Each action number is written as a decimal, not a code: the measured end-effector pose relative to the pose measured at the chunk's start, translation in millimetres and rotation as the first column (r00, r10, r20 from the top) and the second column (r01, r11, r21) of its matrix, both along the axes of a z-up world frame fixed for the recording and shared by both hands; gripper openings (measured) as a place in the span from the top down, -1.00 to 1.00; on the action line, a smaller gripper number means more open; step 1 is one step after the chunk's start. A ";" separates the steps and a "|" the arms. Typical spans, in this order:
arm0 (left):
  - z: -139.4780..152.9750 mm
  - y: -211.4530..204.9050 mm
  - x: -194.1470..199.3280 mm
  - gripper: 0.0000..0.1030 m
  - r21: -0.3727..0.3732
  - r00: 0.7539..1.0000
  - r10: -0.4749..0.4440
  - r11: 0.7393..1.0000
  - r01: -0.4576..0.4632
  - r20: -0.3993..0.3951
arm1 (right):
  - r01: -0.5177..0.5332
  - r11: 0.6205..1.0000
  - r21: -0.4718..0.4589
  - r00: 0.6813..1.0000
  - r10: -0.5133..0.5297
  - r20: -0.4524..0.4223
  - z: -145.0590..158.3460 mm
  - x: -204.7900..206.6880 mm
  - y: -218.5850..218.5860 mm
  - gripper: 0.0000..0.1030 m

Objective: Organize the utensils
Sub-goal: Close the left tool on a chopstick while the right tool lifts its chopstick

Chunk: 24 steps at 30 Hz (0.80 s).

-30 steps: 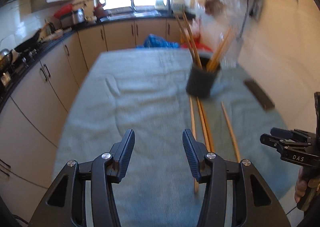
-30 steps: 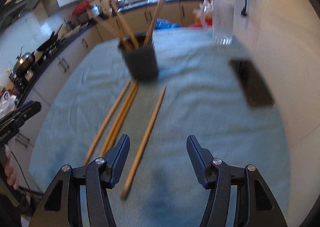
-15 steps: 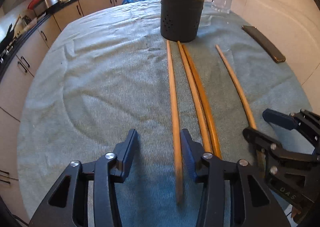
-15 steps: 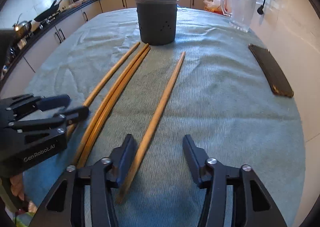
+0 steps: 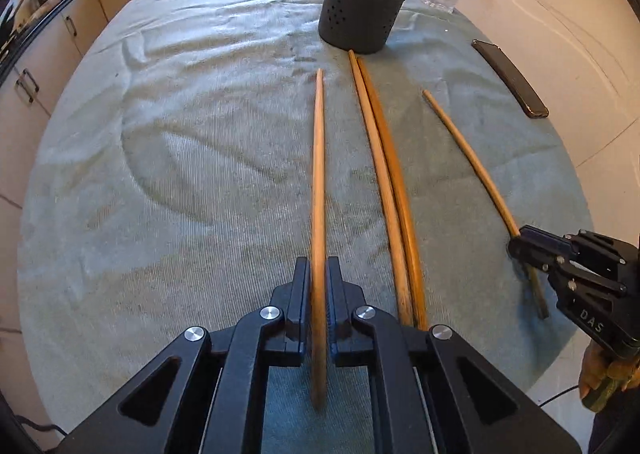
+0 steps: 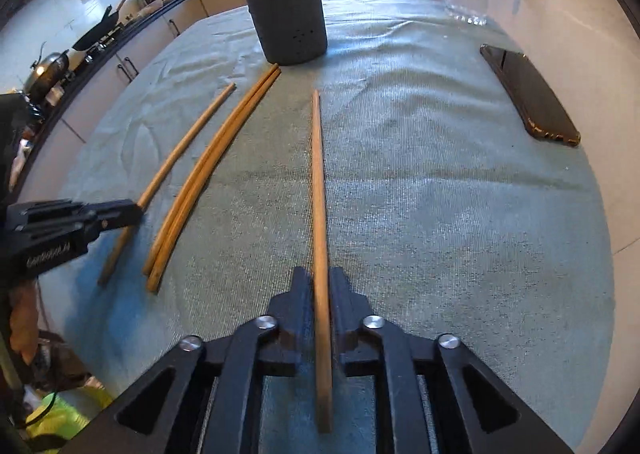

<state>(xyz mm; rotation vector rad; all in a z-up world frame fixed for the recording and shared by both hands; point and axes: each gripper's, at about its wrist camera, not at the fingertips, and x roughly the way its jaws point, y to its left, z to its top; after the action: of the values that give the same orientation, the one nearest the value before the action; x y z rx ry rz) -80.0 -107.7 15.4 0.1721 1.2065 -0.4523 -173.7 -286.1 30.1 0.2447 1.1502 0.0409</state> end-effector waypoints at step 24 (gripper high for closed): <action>-2.6 -49.0 103.7 0.84 0.029 0.998 -0.029 0.999 0.027 0.060 | -0.011 0.985 -0.171 1.000 0.012 0.004 -7.3 134.6 10.9 0.87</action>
<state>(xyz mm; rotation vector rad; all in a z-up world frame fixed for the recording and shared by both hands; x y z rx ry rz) 23.7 -156.7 12.8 0.2260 1.1523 -0.4517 -39.1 -275.2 22.7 0.0861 1.1434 -0.0470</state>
